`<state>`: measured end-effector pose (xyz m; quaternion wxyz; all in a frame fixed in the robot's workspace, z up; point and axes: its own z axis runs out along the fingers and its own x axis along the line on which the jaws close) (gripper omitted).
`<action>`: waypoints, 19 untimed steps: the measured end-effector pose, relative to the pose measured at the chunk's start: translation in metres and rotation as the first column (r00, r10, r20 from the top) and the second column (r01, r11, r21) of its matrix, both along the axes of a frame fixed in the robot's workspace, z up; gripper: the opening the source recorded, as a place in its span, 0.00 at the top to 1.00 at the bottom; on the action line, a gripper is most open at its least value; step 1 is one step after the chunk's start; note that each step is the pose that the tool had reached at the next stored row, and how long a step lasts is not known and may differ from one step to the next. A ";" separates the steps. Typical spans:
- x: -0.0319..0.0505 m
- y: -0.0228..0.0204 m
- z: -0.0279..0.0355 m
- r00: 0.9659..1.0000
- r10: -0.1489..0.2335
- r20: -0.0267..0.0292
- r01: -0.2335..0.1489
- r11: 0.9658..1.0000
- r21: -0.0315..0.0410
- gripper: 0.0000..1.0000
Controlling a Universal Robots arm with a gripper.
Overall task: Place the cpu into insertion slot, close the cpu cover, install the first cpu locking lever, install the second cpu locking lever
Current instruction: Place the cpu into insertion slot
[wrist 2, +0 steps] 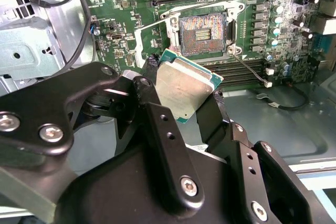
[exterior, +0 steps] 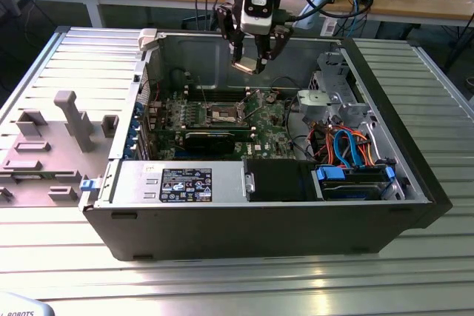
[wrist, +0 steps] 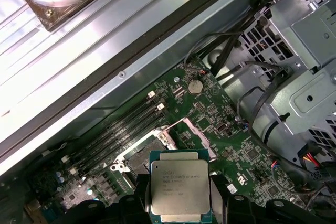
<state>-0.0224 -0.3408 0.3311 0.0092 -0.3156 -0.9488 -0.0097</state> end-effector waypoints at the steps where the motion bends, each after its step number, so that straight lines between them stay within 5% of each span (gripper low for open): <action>1: 0.0000 0.0000 0.0000 1.000 0.000 0.000 0.000 1.000 0.000 0.46; 19: 0.0000 0.0000 -0.0005 1.000 -0.013 0.000 0.013 1.000 0.000 0.46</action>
